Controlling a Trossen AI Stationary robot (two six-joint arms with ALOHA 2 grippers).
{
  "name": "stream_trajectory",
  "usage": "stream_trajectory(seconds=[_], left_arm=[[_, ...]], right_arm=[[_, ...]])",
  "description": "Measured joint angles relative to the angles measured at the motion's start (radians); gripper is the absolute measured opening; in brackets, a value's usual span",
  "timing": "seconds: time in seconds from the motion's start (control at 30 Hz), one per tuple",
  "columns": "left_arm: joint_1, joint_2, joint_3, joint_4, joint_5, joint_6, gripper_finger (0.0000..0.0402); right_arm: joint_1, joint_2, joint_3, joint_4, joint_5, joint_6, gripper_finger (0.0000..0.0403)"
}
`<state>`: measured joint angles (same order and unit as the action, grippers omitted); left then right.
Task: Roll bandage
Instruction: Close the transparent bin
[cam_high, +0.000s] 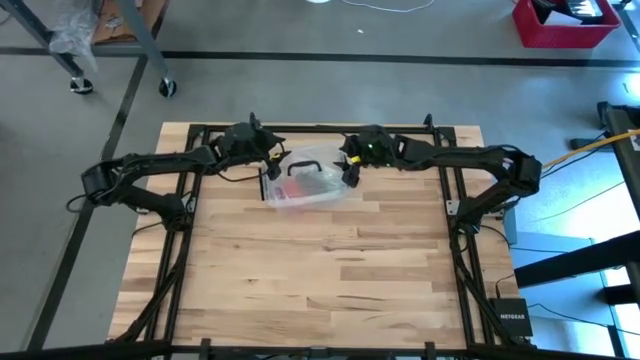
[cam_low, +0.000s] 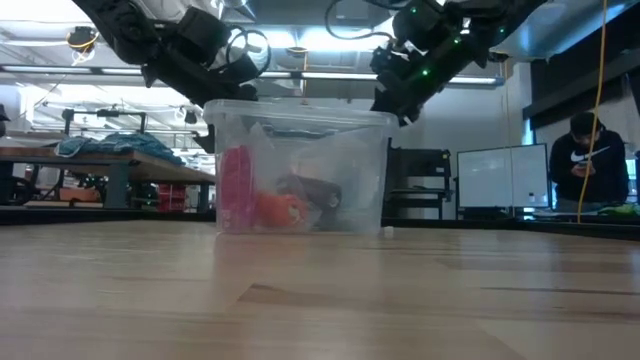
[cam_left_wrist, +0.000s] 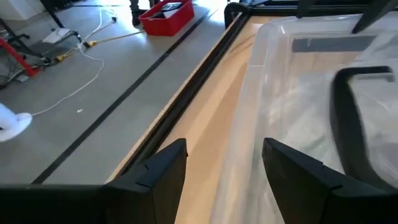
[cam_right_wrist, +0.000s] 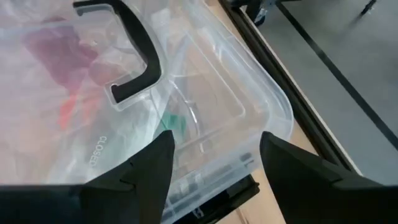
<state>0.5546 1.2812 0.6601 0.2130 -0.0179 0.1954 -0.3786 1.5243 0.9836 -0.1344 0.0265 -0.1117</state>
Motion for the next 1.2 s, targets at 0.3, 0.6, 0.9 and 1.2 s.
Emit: stream_trajectory(seconds=[0.3,0.6,0.9,1.2], left_arm=[[-0.097,-0.023,0.041,0.057,0.030,-0.023,0.0203],[-0.100,0.028,0.048,-0.166,0.025,0.083,0.0203],[-0.034,-0.062,0.050,-0.361,0.003,0.377,0.0203],[-0.040,-0.245,0.035,-0.257,0.111,0.247,0.0203]], right_arm=[[0.029,0.002,-0.048,0.078,0.051,0.122,0.0243],[0.106,0.002,-0.013,0.096,0.086,0.186,0.0243],[0.124,-0.153,-0.013,-0.179,-0.074,-0.060,0.0243],[0.119,-0.093,-0.265,0.327,-0.036,-0.113,0.0243]])
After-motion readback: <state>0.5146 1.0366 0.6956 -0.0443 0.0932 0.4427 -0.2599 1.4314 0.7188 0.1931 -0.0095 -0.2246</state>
